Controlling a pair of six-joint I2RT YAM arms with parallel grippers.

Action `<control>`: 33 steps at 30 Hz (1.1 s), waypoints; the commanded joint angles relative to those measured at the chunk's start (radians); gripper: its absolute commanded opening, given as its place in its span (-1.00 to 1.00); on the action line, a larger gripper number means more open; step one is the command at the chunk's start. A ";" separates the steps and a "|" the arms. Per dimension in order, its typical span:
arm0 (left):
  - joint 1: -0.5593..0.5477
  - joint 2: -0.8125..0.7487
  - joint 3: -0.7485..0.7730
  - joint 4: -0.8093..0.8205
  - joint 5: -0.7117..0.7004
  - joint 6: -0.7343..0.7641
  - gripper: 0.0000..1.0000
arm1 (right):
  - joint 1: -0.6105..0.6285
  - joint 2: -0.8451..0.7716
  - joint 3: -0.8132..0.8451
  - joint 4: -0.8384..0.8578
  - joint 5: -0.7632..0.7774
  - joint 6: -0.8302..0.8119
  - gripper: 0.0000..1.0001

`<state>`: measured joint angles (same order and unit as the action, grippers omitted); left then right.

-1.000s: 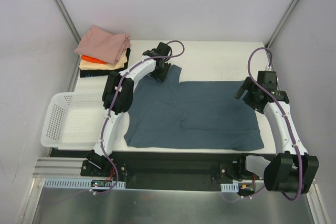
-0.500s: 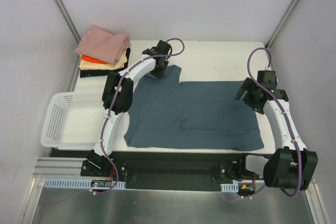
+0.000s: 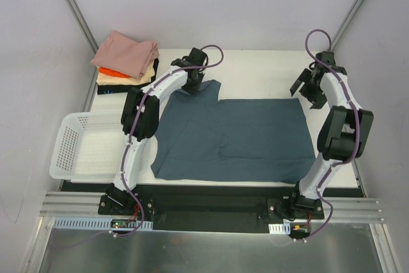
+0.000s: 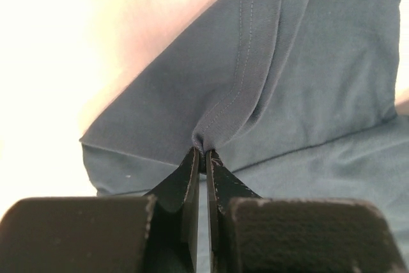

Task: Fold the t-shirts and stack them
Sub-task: Fold the tshirt

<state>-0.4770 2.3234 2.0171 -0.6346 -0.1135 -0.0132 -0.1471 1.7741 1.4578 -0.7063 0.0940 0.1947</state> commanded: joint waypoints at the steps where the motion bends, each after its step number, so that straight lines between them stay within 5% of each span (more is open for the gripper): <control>1: 0.002 -0.096 -0.026 0.003 -0.012 0.004 -1.00 | -0.003 0.186 0.221 -0.064 0.019 -0.040 0.84; 12: 0.003 -0.117 -0.040 0.015 -0.023 0.004 -1.00 | 0.000 0.582 0.699 -0.220 0.007 -0.140 0.37; 33: 0.003 -0.164 -0.098 0.042 -0.020 -0.017 -1.00 | 0.003 0.616 0.618 -0.256 0.061 -0.163 -0.67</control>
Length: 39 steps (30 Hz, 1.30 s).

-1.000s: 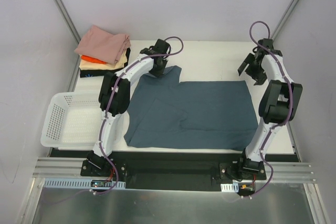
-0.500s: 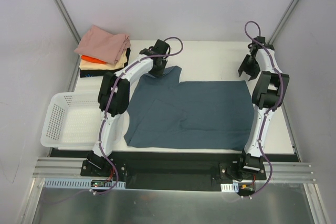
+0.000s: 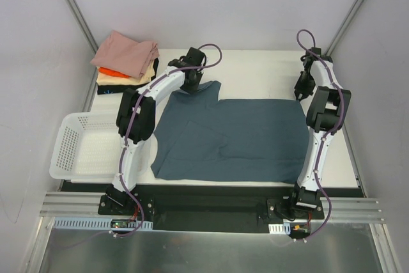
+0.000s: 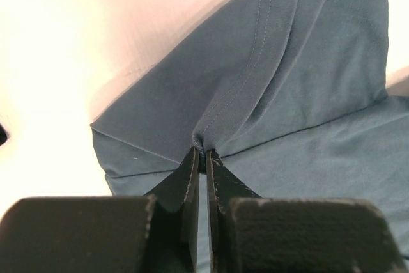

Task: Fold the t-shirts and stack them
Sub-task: Fold the tshirt

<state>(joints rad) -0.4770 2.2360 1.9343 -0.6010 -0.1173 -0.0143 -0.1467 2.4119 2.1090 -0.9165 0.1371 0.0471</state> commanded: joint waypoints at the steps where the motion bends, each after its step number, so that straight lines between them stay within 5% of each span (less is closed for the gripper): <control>1: 0.005 -0.079 -0.017 0.010 -0.013 -0.016 -1.00 | 0.002 -0.023 -0.046 -0.044 0.016 -0.016 -0.71; 5: 0.003 -0.093 -0.028 0.015 -0.015 -0.021 -1.00 | 0.002 -0.034 -0.043 -0.022 -0.008 -0.032 -0.98; 10: 0.003 -0.131 -0.054 0.021 -0.019 -0.024 -1.00 | 0.019 -0.083 -0.052 0.022 -0.047 -0.084 -0.99; 22: 0.000 -0.295 -0.221 0.032 -0.067 -0.076 -1.00 | 0.064 -0.356 -0.382 0.152 -0.047 -0.076 -0.99; 39: -0.049 -0.726 -0.685 0.041 -0.045 -0.309 -1.00 | 0.070 -0.640 -0.590 0.131 0.056 -0.075 -0.99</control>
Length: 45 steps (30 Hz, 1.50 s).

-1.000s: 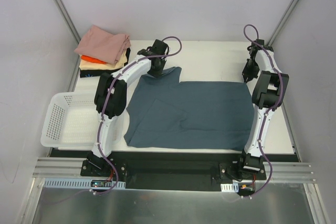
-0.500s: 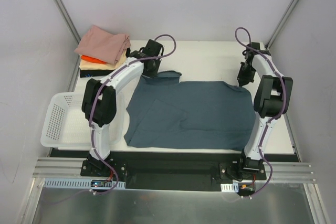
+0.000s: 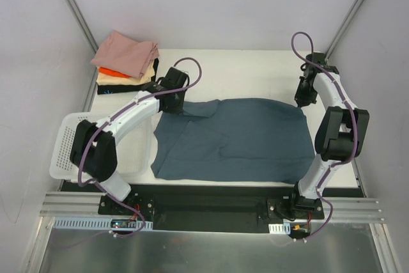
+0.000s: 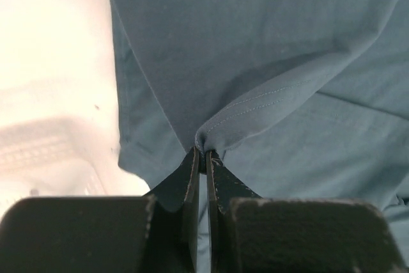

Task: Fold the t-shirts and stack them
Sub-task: Fold the tshirt

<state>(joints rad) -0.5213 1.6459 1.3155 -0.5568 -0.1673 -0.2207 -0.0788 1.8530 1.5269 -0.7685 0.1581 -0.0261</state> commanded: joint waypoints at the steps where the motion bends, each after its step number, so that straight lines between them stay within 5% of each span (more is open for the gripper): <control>1: -0.005 -0.156 -0.091 -0.006 0.009 -0.114 -1.00 | 0.002 -0.084 -0.008 -0.026 0.034 -0.001 -0.99; 17: -0.011 -0.431 -0.174 -0.147 0.031 -0.304 -1.00 | 0.002 -0.187 -0.014 -0.074 0.064 -0.017 -0.99; 45: -0.054 -0.738 -0.378 -0.311 0.166 -0.408 -1.00 | 0.002 -0.348 -0.165 -0.155 0.130 -0.002 -0.96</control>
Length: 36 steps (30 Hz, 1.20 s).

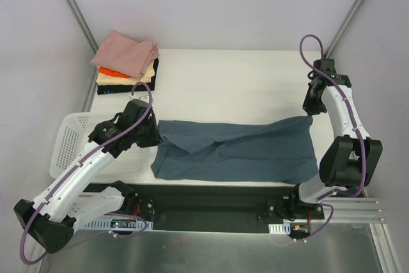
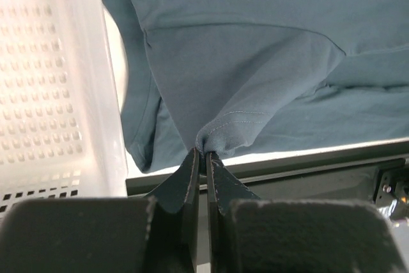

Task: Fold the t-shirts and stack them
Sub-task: Fold the tshirt

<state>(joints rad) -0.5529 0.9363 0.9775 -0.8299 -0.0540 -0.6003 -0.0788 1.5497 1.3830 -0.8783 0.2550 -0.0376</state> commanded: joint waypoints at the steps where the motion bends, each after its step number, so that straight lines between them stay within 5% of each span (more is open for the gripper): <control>1: -0.039 -0.030 -0.051 -0.040 0.052 -0.042 -1.00 | 0.002 -0.048 -0.030 -0.048 0.033 0.019 -0.96; 10: -0.047 -0.024 -0.178 -0.153 0.086 -0.157 -0.84 | 0.002 -0.010 -0.131 -0.125 0.174 0.135 -0.76; 13: -0.048 -0.022 -0.186 -0.193 0.089 -0.170 -0.35 | 0.002 0.009 -0.147 -0.143 0.198 0.153 -0.29; 15: -0.061 -0.024 -0.165 -0.201 0.094 -0.162 0.30 | 0.011 -0.008 -0.151 -0.133 0.182 0.153 -0.11; 18: -0.104 -0.019 -0.111 -0.195 0.083 -0.151 0.71 | 0.048 -0.077 -0.153 -0.099 0.149 0.139 0.93; 21: -0.137 0.019 -0.051 -0.164 0.077 -0.124 0.99 | 0.071 -0.172 -0.153 -0.062 0.089 0.122 0.93; 29: -0.160 0.151 0.001 0.023 0.131 -0.064 0.98 | 0.071 -0.436 -0.239 0.111 -0.216 0.067 0.93; 36: -0.162 0.307 0.007 0.231 0.138 -0.061 0.98 | 0.071 -0.445 -0.361 0.252 -0.506 0.103 0.93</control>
<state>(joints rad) -0.7074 1.1603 0.9482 -0.7353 0.0578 -0.6849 -0.0048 1.0817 1.1152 -0.7597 -0.0326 0.0475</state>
